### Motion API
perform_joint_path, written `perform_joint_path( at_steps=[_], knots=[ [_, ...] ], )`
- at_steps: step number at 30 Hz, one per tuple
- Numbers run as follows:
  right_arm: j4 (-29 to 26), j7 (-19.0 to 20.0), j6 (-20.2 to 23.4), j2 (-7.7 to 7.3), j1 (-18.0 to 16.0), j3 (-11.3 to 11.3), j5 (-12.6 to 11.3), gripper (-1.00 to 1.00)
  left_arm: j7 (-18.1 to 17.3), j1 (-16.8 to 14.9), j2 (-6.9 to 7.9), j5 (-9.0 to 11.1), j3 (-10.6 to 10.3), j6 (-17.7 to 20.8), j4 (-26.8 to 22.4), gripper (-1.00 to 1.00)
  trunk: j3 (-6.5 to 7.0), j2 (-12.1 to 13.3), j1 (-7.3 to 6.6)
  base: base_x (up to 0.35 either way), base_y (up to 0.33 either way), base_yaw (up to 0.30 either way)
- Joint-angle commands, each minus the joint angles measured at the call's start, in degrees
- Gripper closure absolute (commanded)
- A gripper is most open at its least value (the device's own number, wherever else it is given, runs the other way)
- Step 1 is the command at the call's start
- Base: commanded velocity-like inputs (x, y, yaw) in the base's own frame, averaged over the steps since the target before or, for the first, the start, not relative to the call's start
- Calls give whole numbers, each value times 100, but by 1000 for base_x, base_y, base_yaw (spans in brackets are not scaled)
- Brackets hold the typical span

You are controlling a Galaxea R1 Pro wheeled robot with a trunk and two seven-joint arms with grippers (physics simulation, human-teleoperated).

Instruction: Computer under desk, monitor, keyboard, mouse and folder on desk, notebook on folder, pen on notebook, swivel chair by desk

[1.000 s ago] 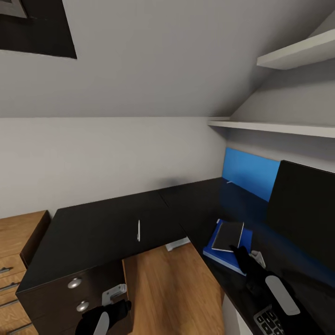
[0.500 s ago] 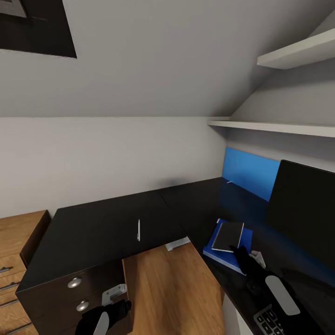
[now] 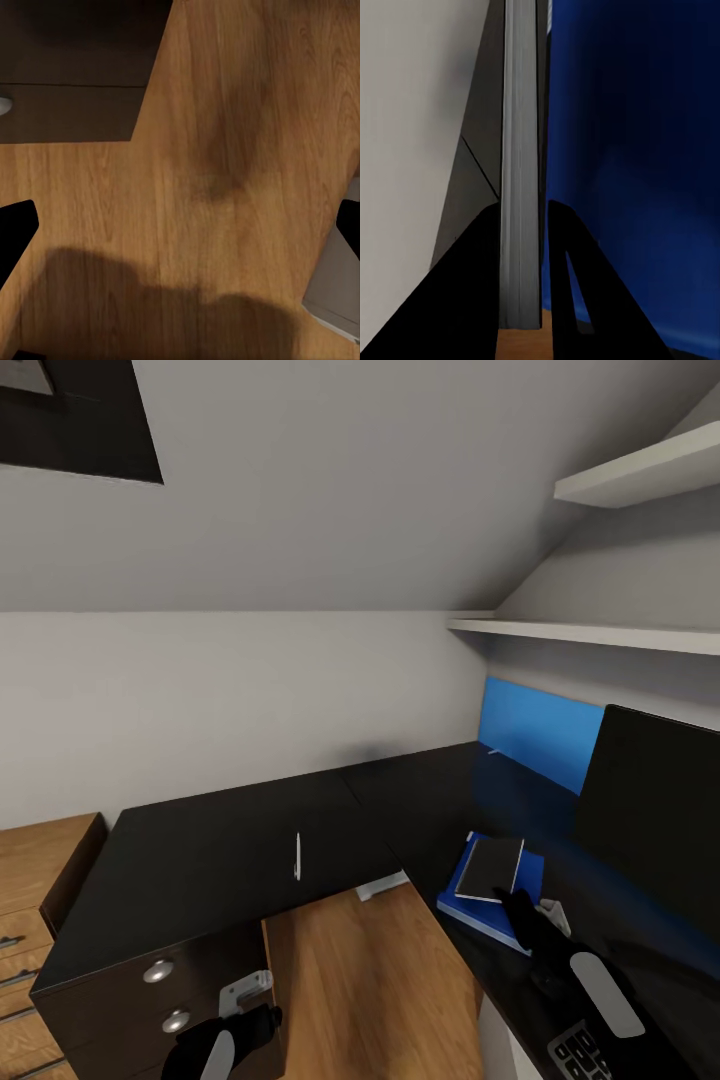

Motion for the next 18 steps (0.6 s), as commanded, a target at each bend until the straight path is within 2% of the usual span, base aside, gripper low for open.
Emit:
perform_joint_path(
  at_steps=[1,5,6,18],
  knots=[
    [0,11,40,1,-4,-15,-28,100,43,-3,-4,61,8,21,-8,-100,-7,-4,0,2,0,0],
    [0,8,52,1,-4,-15,-23,100,43,-3,-4,61,8,21,-8,-100,-7,-4,0,0,0,0],
    [0,5,55,1,-4,-15,-21,-100,43,-3,-4,61,8,21,-8,-100,-7,-4,0,0,0,0],
    [0,2,20,1,-4,-15,-20,-100,39,-3,-4,62,8,21,-8,-100,-7,-4,0,0,0,0]
  ],
)
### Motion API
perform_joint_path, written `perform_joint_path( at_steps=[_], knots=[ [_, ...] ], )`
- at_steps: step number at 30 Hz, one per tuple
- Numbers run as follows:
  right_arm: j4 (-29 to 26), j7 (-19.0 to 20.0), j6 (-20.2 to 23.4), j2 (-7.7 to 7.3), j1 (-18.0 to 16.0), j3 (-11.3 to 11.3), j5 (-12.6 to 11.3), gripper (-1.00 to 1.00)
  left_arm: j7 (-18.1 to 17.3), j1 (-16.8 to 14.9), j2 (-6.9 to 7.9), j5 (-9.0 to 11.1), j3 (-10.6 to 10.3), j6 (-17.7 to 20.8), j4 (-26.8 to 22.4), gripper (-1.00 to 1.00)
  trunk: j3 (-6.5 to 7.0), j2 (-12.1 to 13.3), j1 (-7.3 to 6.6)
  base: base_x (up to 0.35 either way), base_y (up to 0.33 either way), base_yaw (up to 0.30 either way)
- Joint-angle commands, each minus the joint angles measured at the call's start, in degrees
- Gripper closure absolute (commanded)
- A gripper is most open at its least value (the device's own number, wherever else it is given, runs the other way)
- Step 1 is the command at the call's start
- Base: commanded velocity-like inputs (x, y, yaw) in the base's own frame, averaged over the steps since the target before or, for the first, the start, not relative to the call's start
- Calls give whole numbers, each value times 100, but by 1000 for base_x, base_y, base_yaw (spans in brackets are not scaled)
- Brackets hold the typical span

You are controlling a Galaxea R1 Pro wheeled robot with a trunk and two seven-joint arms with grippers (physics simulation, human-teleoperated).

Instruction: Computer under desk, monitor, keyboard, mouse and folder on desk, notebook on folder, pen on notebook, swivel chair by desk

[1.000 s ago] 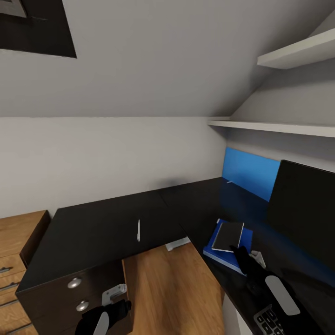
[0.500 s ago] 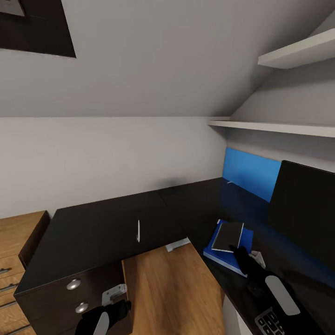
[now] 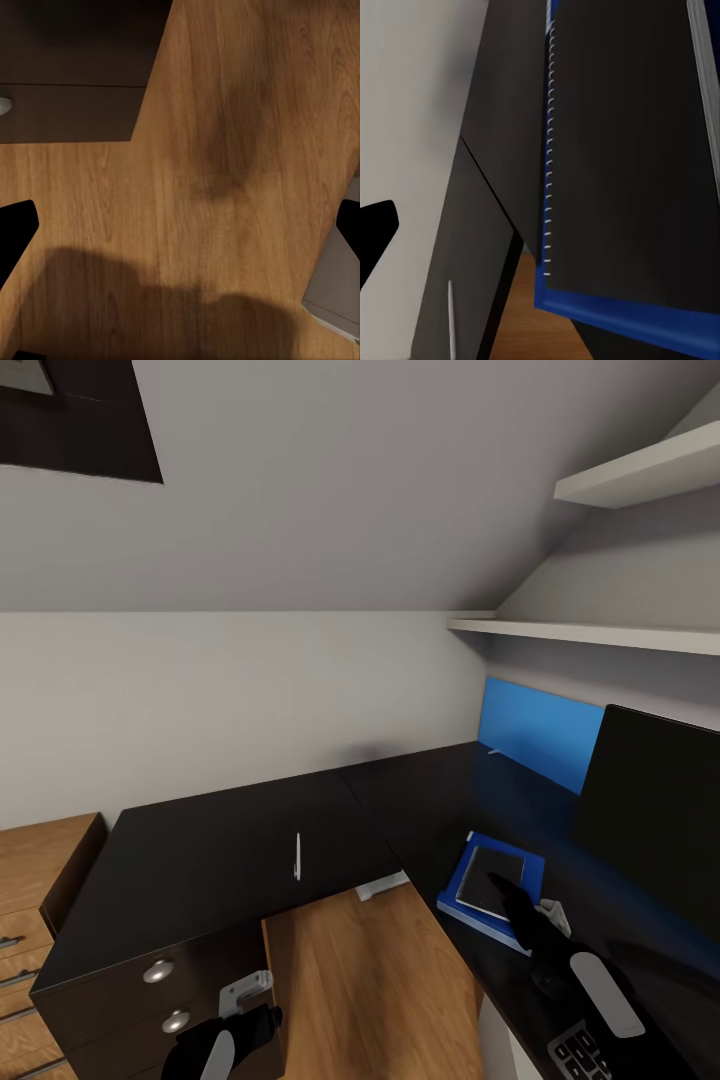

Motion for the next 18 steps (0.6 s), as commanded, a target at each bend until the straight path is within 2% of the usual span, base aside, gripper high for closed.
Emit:
perform_joint_path(
  at_steps=[1,8,13,18],
  knots=[
    [0,11,35,1,-4,-14,-28,-100,41,-3,-4,61,8,21,-8,-100,-7,-4,0,0,0,0],
    [0,11,35,1,-4,-14,-29,-100,38,-3,-4,61,8,18,-8,-100,-7,-4,0,-9,0,0],
    [0,11,35,1,-4,-14,-32,-100,38,-3,-4,61,8,21,-8,-100,-7,-4,0,-174,0,0],
    [0,11,29,1,-4,-14,-31,-100,38,-3,-4,61,8,21,-8,-100,-7,-4,0,-56,0,0]
  ],
)
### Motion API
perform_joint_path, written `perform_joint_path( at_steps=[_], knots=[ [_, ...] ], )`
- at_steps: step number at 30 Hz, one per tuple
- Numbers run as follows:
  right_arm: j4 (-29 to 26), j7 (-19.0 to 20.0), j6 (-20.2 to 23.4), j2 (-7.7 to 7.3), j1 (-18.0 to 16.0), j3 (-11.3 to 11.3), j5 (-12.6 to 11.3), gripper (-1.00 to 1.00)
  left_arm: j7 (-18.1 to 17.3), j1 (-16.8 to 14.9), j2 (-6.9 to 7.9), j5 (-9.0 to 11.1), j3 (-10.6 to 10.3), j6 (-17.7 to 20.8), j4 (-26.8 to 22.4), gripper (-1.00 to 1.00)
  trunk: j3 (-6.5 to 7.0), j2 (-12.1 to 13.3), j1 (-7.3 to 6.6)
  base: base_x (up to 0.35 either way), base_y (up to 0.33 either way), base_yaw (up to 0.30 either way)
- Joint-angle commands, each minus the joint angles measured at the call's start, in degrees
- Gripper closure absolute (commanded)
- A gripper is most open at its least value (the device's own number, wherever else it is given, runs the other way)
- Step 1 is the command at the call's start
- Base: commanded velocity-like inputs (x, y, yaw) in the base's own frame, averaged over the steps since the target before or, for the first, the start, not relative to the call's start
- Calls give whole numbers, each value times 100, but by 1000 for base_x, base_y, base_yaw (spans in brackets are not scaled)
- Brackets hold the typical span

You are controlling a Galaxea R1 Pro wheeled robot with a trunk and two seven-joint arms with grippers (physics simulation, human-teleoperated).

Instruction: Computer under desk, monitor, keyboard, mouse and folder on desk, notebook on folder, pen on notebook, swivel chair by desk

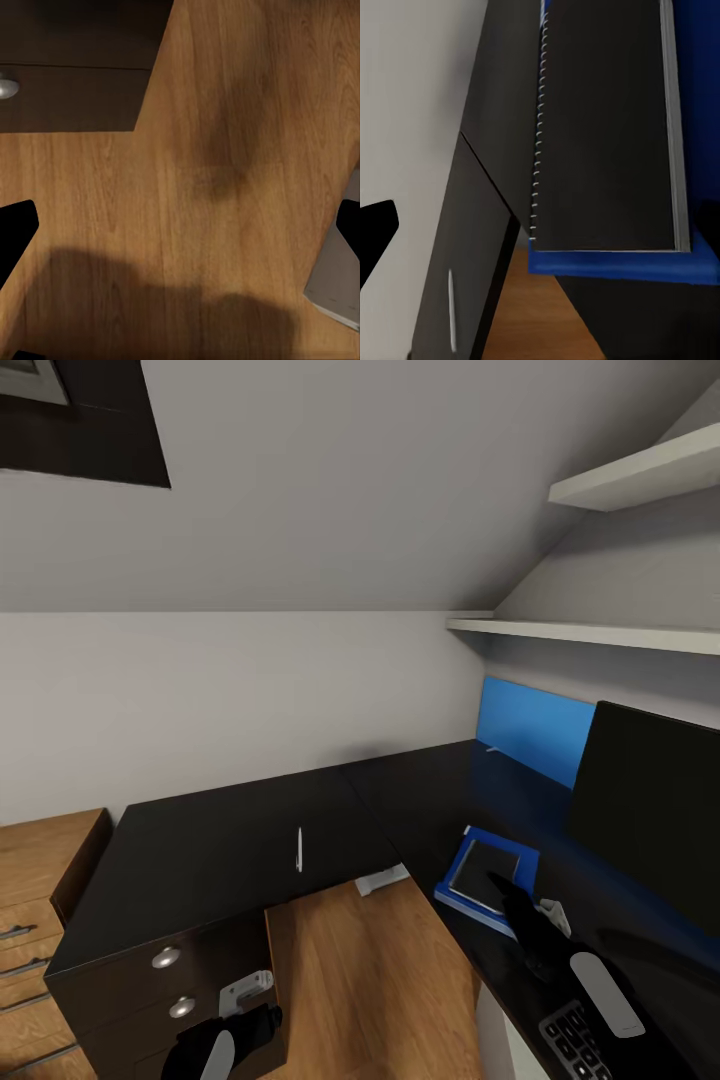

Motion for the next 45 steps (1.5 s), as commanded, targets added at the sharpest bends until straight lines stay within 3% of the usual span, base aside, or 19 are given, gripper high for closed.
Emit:
perform_joint_path(
  at_steps=[1,7,15,33,45],
  knots=[
    [0,11,34,1,-4,-14,-25,-100,43,-3,-4,61,8,21,-8,-100,-7,-4,0,-17,0,0],
    [0,11,33,1,-4,-14,-24,-100,43,-3,-4,62,8,21,-8,-100,-7,-4,0,-7,0,0],
    [0,11,33,1,-4,-14,-24,-100,50,-3,-4,61,8,22,-8,-100,137,317,-176,-1,0,0],
    [-14,35,9,3,-4,-14,-31,-100,43,-3,-4,64,8,24,21,-100,137,317,-176,0,0,0],
    [-34,51,-25,3,-4,-14,-25,-100,56,-3,-6,53,-145,17,283,-100,352,798,-440,0,0,0]
  ],
)
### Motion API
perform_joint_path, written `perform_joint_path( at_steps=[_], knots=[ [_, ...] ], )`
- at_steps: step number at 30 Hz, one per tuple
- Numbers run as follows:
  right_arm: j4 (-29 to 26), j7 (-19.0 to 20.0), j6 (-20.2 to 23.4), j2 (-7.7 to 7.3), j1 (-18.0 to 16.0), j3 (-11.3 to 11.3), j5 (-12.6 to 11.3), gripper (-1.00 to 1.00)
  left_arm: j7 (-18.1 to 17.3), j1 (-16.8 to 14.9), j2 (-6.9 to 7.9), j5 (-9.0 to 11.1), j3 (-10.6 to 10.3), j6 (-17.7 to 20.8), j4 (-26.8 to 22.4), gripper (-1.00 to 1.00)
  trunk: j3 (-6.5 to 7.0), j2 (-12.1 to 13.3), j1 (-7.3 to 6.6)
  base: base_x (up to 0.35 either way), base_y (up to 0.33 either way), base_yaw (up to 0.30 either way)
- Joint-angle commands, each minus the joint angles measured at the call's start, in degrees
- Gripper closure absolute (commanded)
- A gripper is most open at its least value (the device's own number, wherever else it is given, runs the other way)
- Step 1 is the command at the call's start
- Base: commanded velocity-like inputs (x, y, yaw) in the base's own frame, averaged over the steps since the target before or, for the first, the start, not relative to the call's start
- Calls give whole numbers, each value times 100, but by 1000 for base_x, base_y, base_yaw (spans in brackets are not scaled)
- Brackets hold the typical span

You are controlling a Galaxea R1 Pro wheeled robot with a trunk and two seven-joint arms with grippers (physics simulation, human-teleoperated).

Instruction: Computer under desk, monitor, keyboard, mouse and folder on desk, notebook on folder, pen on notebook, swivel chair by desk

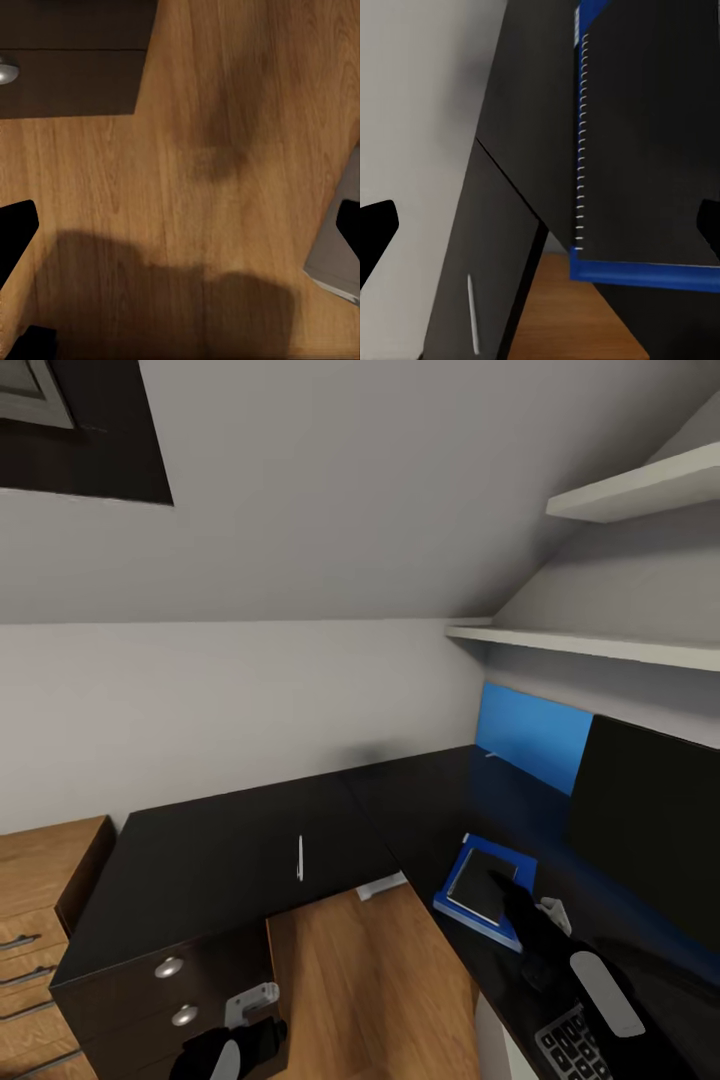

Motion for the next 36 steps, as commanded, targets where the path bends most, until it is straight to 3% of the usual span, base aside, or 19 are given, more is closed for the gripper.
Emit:
perform_joint_path(
  at_steps=[1,8,14,19,22,23,27,31,36],
  knots=[
    [-4,11,21,1,-3,-14,-27,-100,43,-3,-4,61,0,20,1,-100,12,37,-23,0,0,0],
    [-138,-11,-213,-1,-3,35,-7,-100,64,-3,-3,60,-27,-4,121,-100,137,318,-176,0,0,0],
    [-454,-108,-323,-1,-3,129,45,-100,58,-3,13,57,-31,-291,316,-100,245,559,-308,0,0,0],
    [-834,-648,-340,8,-3,297,412,-100,36,-3,34,12,-69,-734,948,-100,335,759,-418,0,0,0],
    [-1056,-1058,-336,18,-3,470,713,-100,33,-3,47,-80,-143,-1122,1413,-100,389,880,-484,0,0,0],
    [-1249,-1324,-332,24,-3,622,914,-100,28,-3,64,-162,-179,-1440,1705,-100,407,920,-506,0,0,0],
    [-1702,-1766,-329,30,-3,978,1250,-100,16,-3,185,-272,-219,-2028,2154,-100,478,1080,-594,0,0,0],
    [-2118,-2074,-341,33,7,1424,1458,-100,7,-1,382,-317,-242,-2513,2488,-100,550,1241,-682,0,0,0],
    [-2292,-2158,-323,35,26,1662,1520,-100,10,-2,488,-332,-244,-2724,2893,-100,640,1441,-791,0,0,0]
  ],
)
